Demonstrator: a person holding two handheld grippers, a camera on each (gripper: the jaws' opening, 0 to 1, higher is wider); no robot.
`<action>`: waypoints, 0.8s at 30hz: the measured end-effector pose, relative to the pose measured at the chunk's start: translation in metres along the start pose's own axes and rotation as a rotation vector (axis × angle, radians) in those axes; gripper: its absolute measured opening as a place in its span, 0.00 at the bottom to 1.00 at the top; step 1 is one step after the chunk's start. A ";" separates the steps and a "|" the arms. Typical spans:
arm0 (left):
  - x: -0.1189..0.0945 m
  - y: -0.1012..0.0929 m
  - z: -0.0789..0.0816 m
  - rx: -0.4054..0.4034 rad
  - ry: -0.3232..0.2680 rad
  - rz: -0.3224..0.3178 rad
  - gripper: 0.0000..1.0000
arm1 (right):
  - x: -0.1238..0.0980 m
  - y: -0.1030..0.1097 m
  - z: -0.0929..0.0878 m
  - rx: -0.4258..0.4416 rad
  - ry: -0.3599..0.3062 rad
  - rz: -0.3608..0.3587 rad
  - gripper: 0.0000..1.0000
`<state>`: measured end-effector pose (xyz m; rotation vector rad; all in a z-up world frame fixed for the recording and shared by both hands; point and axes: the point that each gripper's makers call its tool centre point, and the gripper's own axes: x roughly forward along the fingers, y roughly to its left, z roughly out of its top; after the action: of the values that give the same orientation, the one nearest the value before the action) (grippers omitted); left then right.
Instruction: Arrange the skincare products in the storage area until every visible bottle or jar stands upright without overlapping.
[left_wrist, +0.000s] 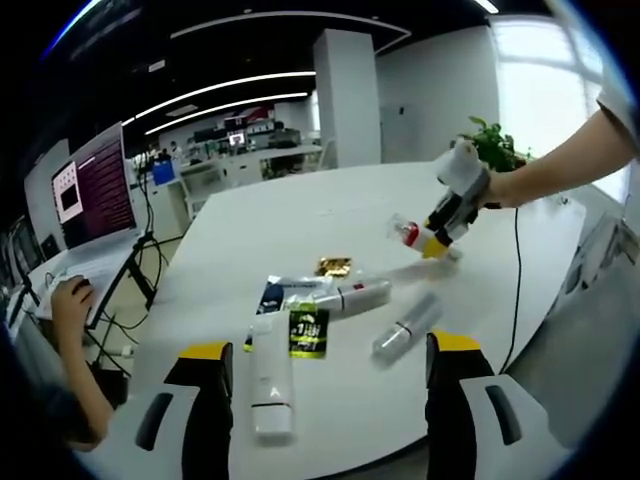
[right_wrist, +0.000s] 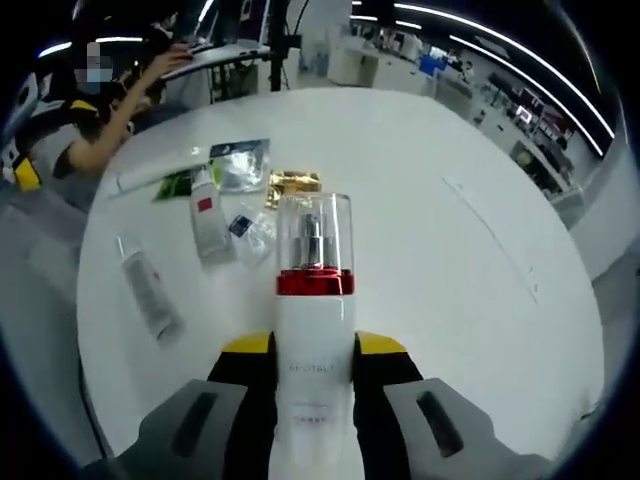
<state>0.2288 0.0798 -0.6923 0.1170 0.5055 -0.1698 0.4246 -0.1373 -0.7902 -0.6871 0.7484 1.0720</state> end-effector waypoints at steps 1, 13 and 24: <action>0.000 0.000 0.000 0.000 0.000 -0.001 0.76 | 0.001 -0.002 -0.001 0.007 -0.007 -0.005 0.27; 0.000 -0.003 0.002 0.012 -0.005 -0.015 0.75 | -0.022 0.006 0.000 0.113 -0.118 -0.046 0.27; 0.001 -0.001 0.000 -0.030 0.002 -0.023 0.74 | -0.048 0.030 0.001 0.160 -0.205 -0.090 0.27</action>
<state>0.2297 0.0781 -0.6926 0.0821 0.5116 -0.1846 0.3825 -0.1514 -0.7545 -0.4624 0.6132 0.9716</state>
